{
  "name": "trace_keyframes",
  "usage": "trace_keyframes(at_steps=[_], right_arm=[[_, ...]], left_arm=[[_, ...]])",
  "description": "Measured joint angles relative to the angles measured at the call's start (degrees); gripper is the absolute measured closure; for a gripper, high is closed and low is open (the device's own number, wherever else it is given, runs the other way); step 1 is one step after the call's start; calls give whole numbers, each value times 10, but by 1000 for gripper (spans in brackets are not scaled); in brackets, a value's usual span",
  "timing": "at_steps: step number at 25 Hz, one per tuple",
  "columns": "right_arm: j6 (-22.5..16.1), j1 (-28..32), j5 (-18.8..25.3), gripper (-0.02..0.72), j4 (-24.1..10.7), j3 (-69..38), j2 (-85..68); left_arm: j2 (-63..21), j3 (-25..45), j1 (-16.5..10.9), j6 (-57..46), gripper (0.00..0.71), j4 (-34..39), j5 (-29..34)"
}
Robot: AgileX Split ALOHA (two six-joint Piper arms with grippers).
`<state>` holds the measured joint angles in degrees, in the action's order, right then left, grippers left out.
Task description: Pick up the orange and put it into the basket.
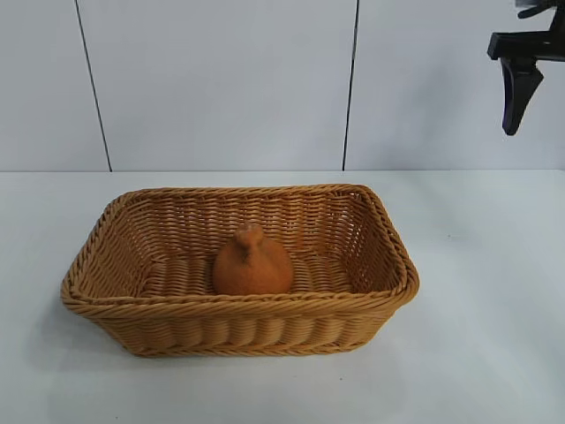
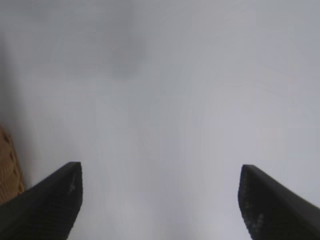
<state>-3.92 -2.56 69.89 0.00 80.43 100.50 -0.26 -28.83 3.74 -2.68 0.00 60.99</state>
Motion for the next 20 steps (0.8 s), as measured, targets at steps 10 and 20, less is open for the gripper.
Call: trace_keyframes(at_steps=[10,20], right_arm=[[5,0,0,117,4,-158,-151],[39,0,-80,117,3,-329,-333]], left_arm=[[0,0,0,0,95,0,0],[0,0,0,0,95,0,1]])
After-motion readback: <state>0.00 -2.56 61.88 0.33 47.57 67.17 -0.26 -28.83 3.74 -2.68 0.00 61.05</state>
